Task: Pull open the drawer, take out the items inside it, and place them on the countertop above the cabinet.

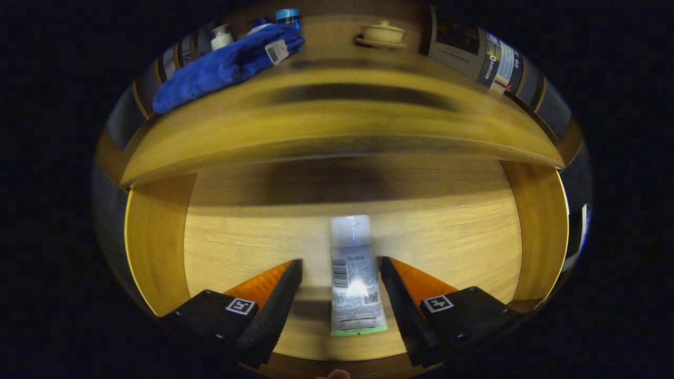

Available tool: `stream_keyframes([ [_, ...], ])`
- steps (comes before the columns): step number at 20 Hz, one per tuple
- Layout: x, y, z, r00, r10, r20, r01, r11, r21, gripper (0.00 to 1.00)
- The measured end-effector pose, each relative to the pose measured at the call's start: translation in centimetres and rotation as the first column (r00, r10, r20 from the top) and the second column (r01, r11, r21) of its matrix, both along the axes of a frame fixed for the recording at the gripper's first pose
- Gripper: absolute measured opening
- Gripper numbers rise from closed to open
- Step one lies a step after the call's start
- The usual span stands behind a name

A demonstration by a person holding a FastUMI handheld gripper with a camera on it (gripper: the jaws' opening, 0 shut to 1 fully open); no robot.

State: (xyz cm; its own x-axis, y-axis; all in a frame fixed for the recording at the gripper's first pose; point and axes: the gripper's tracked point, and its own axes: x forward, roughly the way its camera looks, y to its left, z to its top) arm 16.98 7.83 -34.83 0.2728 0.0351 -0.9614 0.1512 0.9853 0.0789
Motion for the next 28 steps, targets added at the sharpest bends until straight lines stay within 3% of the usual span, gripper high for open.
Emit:
stream_keyframes([
  [5,0.2,0.1,0.6,0.999,-0.035,0.008,0.035,0.999,-0.011,0.97],
  [6,0.2,0.4,0.9,0.999,-0.045,0.01,0.045,0.999,0.002,0.89],
  [9,0.2,0.2,2.3,0.997,-0.073,0.022,0.074,0.996,-0.058,0.45],
  [10,0.4,0.2,3.1,0.996,-0.078,0.036,0.081,0.994,-0.072,0.35],
  [13,0.5,0.3,6.5,0.993,-0.088,0.078,0.095,0.991,-0.092,0.35],
  [17,-0.7,0.2,13.0,0.977,-0.162,0.14,0.181,0.974,-0.138,0.34],
  [18,-2.1,-0.7,11.1,0.972,-0.177,0.156,0.198,0.971,-0.132,0.35],
  [22,0.8,-1.7,20.9,0.913,-0.194,0.359,0.249,0.962,-0.113,0.34],
  [28,10.0,-5.0,32.1,0.832,-0.098,0.546,0.223,0.96,-0.168,0.34],
])
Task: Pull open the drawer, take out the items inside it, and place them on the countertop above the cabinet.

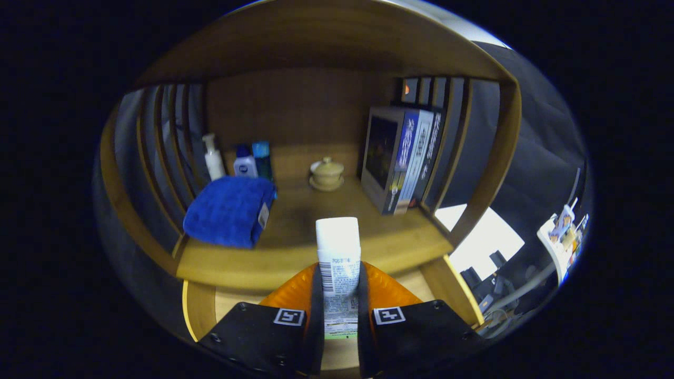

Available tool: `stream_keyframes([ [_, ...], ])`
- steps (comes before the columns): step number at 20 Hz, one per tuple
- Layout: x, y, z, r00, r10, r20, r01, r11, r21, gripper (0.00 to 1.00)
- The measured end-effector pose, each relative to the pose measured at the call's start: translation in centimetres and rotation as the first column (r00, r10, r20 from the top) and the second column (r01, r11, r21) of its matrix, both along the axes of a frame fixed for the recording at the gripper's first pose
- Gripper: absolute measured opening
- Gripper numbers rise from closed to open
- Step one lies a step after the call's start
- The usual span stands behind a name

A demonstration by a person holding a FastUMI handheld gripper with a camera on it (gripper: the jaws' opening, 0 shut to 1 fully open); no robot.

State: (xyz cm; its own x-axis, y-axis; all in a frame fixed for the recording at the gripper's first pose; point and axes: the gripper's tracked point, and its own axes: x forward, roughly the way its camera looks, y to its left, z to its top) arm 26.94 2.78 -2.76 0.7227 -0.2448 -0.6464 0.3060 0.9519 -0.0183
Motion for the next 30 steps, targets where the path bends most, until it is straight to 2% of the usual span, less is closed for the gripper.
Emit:
stream_keyframes([
  [4,5.7,-0.3,-0.6,0.998,0.046,0.051,-0.048,0.998,0.05,0.34],
  [9,8.7,0.4,-5.9,0.993,0.113,-0.04,-0.111,0.992,0.054,0.34],
  [13,9.8,0.9,-9.8,0.984,0.151,-0.097,-0.145,0.987,0.063,0.34],
  [17,11.6,0.6,-10.2,0.985,0.165,-0.045,-0.162,0.984,0.07,0.34],
  [19,11.7,0.6,-11.1,0.983,0.174,-0.054,-0.169,0.982,0.081,0.38],
  [25,11.4,1.0,-13.2,0.968,0.232,-0.093,-0.225,0.971,0.08,0.41],
  [26,11.6,1.0,-13.6,0.967,0.242,-0.086,-0.236,0.969,0.07,0.44],
  [30,11.4,0.4,-13.4,0.971,0.229,-0.074,-0.229,0.973,0.002,0.68],
])
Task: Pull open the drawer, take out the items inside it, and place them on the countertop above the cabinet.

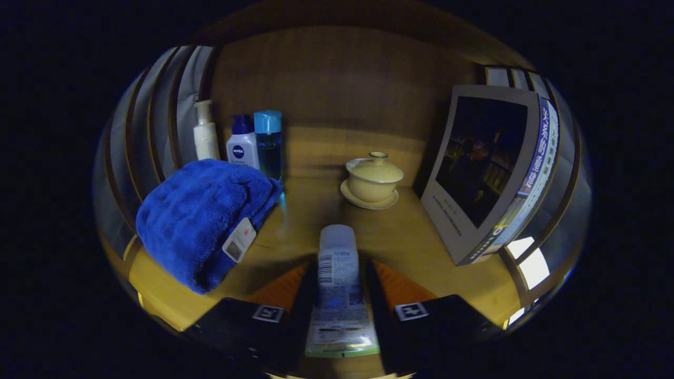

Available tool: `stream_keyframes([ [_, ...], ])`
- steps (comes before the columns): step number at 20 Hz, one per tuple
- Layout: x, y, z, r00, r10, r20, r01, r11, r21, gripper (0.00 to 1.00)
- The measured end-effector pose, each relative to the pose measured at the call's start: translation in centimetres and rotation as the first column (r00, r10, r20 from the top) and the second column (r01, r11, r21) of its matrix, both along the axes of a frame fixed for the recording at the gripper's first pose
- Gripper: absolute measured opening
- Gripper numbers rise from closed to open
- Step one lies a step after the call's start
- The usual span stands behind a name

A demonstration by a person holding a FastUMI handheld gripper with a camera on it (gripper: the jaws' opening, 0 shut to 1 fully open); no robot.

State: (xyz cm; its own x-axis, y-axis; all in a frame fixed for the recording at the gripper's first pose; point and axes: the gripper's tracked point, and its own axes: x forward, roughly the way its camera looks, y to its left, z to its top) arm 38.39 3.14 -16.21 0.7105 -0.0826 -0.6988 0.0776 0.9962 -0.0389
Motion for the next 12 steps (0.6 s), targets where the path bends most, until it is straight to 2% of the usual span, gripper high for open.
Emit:
stream_keyframes([
  [3,-0.3,0.5,0.9,0.999,0.045,0.028,-0.045,0.999,0.002,0.87],
  [5,-0.2,0.2,3.5,0.99,0.05,0.133,-0.046,0.998,-0.033,0.99],
  [8,-1.6,-0.4,9.5,0.947,0.011,0.321,0.006,0.999,-0.051,0.99],
  [12,-6.3,-0.8,17.2,0.859,-0.048,0.51,0.075,0.997,-0.034,0.98],
])
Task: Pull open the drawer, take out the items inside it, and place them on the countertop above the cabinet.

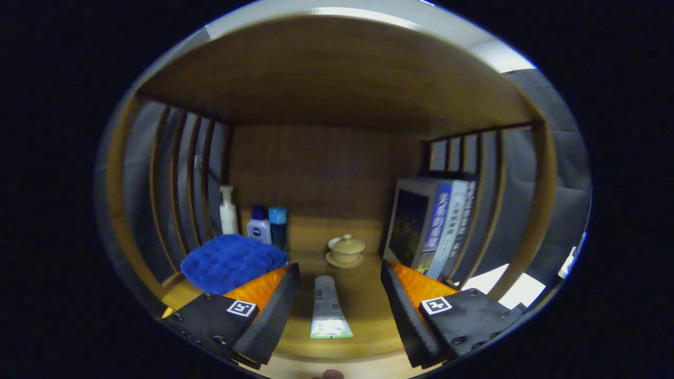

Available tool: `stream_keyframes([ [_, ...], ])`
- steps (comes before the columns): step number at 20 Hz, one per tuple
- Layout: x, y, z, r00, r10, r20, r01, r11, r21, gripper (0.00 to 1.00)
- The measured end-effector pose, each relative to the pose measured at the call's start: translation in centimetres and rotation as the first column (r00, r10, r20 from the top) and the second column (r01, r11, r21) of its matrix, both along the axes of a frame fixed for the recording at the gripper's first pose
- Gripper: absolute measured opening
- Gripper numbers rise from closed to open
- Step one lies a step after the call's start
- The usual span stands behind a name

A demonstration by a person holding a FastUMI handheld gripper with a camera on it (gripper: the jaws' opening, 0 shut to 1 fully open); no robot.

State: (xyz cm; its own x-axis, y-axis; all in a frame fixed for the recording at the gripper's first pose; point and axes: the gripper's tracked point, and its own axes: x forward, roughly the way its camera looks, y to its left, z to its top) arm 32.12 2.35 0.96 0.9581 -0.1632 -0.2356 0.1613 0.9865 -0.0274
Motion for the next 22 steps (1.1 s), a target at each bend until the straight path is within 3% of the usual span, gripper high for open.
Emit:
stream_keyframes([
  [5,-7.9,1.1,6.0,0.991,-0.005,0.133,0.01,0.999,-0.041,0.98],
  [12,-16.9,2.8,9.5,0.976,0.019,0.218,-0.013,0.999,-0.031,0.98],
  [22,-26.5,3.7,6.3,0.972,0.041,0.233,-0.033,0.999,-0.038,0.98],
])
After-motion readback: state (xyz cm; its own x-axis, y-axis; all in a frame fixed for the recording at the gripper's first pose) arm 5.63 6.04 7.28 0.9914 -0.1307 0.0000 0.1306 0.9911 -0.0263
